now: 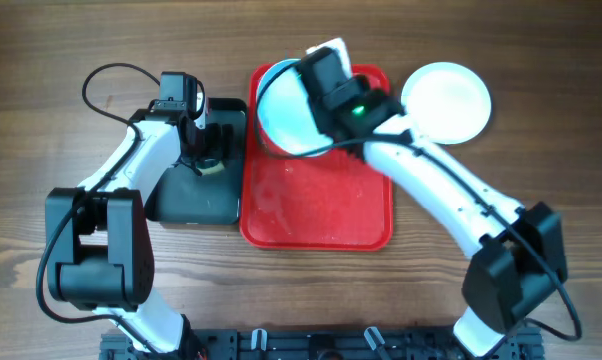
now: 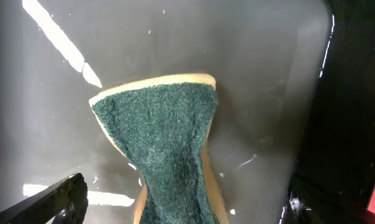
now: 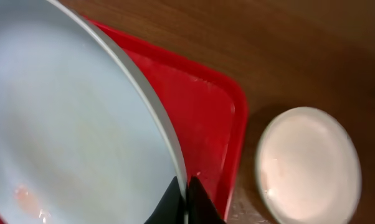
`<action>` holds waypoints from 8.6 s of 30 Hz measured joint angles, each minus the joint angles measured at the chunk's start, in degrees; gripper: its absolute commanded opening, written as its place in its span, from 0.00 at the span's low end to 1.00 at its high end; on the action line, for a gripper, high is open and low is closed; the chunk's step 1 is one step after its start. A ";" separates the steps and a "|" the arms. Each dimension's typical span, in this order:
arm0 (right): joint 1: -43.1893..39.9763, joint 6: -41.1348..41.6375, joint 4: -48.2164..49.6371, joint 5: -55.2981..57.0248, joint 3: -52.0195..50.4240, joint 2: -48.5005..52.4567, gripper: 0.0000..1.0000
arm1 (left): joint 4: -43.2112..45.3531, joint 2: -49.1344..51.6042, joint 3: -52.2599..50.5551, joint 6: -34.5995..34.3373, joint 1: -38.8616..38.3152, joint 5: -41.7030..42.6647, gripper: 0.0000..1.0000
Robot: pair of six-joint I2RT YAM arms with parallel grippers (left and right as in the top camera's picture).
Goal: Clean dirty plates on tray and stack at the side
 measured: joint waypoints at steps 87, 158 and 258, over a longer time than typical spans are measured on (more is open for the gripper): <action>-52.35 8.22 -5.79 -37.70 -0.02 13.03 0.49 | -0.02 0.00 0.00 0.00 0.00 0.00 1.00; -7.10 -6.67 5.01 -42.82 3.87 -8.98 1.00 | -0.02 0.02 0.00 0.00 0.00 0.02 1.00; -31.67 -15.93 41.05 -46.10 -88.19 -104.28 1.00 | 0.15 0.04 0.00 0.00 0.00 0.00 1.00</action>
